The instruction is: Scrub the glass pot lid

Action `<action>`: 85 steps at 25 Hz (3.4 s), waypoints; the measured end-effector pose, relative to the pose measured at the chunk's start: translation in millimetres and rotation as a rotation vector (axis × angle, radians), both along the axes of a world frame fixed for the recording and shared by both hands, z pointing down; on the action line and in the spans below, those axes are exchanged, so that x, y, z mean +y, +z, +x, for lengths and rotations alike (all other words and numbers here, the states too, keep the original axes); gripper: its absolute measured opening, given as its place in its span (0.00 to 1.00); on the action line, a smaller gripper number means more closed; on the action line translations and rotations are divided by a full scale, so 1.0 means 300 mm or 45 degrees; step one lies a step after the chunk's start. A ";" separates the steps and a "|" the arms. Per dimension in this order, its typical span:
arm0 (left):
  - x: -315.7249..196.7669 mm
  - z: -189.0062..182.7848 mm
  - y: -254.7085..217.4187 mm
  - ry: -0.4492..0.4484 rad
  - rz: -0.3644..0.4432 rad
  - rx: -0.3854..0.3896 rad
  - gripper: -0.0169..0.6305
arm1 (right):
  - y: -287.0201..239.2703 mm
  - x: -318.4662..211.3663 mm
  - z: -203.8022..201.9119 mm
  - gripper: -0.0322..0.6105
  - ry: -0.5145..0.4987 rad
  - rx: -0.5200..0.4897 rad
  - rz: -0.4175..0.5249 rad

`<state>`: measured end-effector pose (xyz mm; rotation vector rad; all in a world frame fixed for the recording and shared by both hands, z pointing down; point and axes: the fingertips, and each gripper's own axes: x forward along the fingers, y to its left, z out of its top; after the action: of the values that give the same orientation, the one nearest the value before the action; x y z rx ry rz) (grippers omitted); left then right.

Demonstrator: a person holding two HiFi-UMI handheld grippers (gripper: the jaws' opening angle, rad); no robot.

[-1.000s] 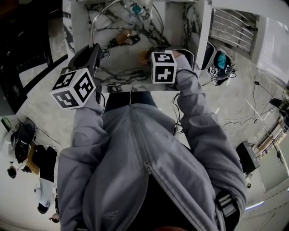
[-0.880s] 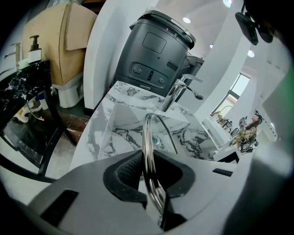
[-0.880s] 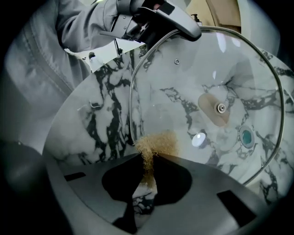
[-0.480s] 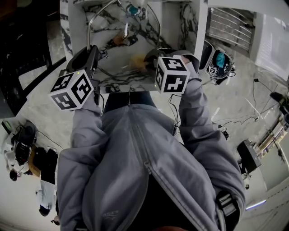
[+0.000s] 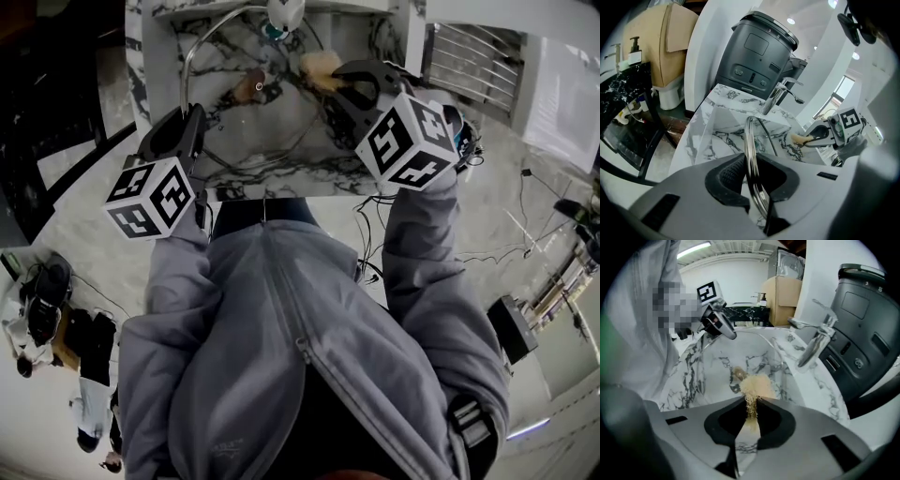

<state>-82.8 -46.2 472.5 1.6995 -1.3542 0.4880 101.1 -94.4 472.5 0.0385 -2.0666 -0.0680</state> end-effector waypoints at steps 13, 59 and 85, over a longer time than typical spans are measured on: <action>-0.011 0.000 -0.002 -0.011 0.004 0.007 0.13 | -0.006 -0.403 0.086 0.14 0.263 0.135 0.327; 0.031 0.191 -0.211 0.157 0.033 0.112 0.13 | -0.140 0.471 -0.319 0.44 0.589 -0.406 -0.165; 0.135 0.320 -0.376 0.131 -0.079 0.251 0.19 | -0.171 0.500 -0.233 0.20 1.016 -0.300 0.201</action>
<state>13.3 -5.5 359.6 1.7236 -1.1046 0.4041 31.3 55.7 421.2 0.9956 -2.1292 0.2767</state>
